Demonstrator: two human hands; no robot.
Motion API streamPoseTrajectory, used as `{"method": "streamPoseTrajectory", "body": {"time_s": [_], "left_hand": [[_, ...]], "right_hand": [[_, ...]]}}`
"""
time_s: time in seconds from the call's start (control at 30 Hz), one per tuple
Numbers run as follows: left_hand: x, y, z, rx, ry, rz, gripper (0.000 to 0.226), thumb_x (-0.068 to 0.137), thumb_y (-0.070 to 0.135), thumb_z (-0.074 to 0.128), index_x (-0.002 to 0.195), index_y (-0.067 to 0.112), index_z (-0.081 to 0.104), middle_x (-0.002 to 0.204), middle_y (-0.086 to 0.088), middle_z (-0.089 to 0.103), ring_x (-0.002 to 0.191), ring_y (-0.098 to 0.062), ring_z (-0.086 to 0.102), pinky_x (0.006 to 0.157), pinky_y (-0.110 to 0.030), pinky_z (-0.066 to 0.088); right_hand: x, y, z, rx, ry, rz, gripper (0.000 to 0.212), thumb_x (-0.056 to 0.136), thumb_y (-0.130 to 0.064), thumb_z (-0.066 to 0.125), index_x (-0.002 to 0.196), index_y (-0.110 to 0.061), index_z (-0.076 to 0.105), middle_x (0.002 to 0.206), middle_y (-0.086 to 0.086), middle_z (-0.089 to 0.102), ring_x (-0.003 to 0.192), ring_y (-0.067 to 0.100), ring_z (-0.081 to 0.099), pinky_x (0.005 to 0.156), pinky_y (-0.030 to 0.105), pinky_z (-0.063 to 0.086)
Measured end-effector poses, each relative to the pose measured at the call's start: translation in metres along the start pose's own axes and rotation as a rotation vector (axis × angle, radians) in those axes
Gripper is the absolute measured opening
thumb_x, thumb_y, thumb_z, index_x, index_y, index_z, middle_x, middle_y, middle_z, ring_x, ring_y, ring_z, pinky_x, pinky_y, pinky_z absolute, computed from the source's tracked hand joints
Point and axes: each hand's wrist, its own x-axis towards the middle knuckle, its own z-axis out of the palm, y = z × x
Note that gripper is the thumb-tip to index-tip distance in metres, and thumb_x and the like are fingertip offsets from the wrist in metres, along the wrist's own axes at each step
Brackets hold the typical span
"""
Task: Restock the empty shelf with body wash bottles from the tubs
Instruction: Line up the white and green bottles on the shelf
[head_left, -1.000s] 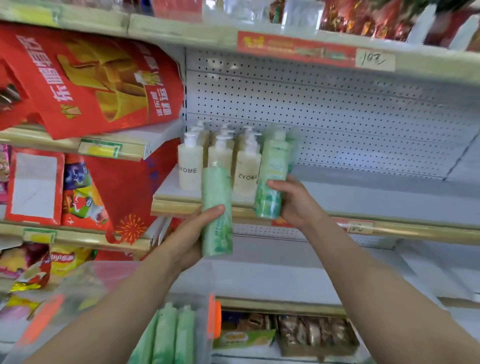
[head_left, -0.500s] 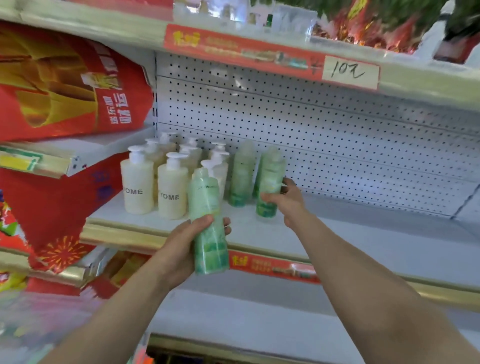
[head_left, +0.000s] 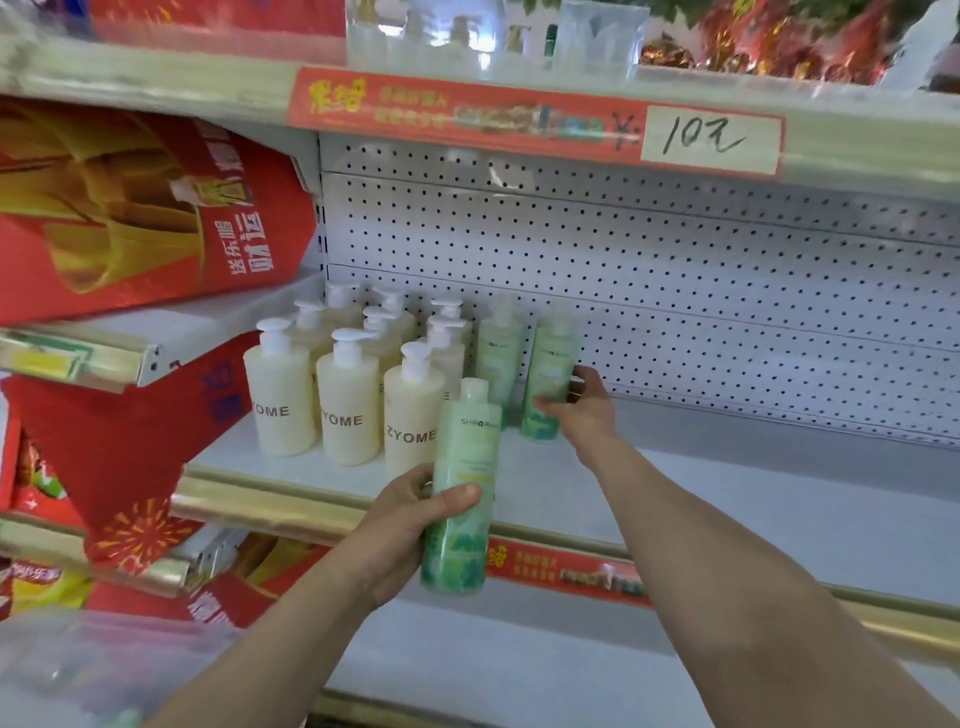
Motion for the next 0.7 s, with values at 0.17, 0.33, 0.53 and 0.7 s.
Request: {"method": "streamPoseTrajectory", "body": {"time_s": [0.17,0.33,0.53,0.7], "left_hand": [[0.007,0.003,0.004,-0.053,-0.041,0.000,0.059,0.075,0.022,0.074,0.126,0.001,0.056,0.117,-0.020,0.069,0.105,-0.029,0.068,0.085,-0.039,0.055],[0.015,0.007,0.011,-0.055,-0.080,0.010,0.054,0.077,0.026,0.072,0.125,0.005,0.060,0.117,-0.020,0.068,0.102,-0.026,0.068,0.082,-0.037,0.056],[0.033,0.005,0.034,-0.073,-0.142,0.008,0.043,0.087,0.031,0.069,0.121,0.005,0.066,0.122,-0.024,0.063,0.107,-0.033,0.062,0.099,-0.050,0.047],[0.053,0.001,0.065,-0.098,-0.114,0.014,0.047,0.087,0.034,0.063,0.119,0.000,0.065,0.117,-0.024,0.067,0.102,-0.032,0.066,0.089,-0.042,0.056]], "right_hand": [[0.002,-0.001,-0.001,-0.078,-0.009,0.005,0.065,0.076,-0.011,0.084,0.131,-0.020,0.051,0.108,0.004,0.069,0.095,0.021,0.066,0.085,0.033,0.055],[-0.005,-0.005,-0.005,0.028,0.007,0.119,0.066,0.080,-0.016,0.083,0.137,-0.014,0.049,0.118,0.006,0.065,0.100,0.020,0.062,0.084,0.029,0.049],[-0.041,-0.042,-0.020,0.313,-0.143,0.179,0.029,0.091,-0.032,0.068,0.112,-0.013,0.069,0.100,0.003,0.072,0.088,0.019,0.067,0.079,0.035,0.057],[-0.064,-0.066,-0.049,0.323,-0.486,0.152,0.039,0.090,-0.050,0.062,0.109,-0.017,0.071,0.099,0.003,0.074,0.092,0.018,0.070,0.090,0.038,0.054]]}}
